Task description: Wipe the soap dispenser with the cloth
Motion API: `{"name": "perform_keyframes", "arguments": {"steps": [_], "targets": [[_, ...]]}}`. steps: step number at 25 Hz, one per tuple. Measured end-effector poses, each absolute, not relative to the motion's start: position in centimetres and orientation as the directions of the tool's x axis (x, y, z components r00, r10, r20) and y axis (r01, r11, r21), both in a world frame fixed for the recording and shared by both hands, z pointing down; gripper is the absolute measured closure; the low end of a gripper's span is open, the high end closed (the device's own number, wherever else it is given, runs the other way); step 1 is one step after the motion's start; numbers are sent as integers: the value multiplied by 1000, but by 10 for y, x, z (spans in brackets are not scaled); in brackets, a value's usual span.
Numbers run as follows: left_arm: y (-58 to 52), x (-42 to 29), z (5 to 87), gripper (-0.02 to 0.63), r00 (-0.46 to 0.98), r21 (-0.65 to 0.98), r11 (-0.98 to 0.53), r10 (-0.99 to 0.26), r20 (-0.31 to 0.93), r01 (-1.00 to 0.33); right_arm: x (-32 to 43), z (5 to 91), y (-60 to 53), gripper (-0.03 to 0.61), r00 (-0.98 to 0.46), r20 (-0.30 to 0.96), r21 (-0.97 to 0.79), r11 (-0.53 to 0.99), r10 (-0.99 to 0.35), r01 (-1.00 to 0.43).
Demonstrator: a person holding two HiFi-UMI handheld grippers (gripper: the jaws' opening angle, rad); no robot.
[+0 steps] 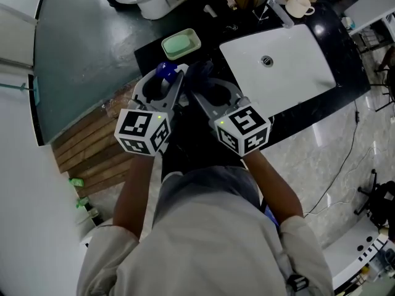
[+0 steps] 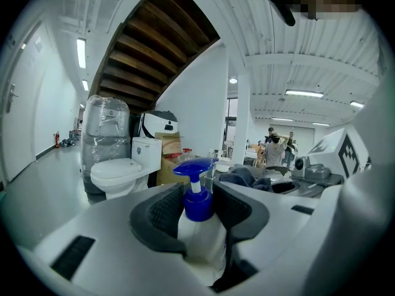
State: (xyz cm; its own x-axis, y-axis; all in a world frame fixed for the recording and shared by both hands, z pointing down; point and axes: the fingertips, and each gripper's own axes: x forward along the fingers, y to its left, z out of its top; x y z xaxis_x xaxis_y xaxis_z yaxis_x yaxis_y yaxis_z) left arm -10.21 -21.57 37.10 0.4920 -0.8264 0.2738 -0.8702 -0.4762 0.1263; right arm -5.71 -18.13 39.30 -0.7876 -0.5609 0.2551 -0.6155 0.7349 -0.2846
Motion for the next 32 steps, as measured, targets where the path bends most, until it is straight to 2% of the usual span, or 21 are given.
{"name": "perform_keyframes", "arguments": {"steps": [32], "targets": [[-219, -96, 372, 465, 507, 123, -493, -816, 277, -861, -45, 475, -168, 503, -729, 549, -256, 747, -410, -613]]}}
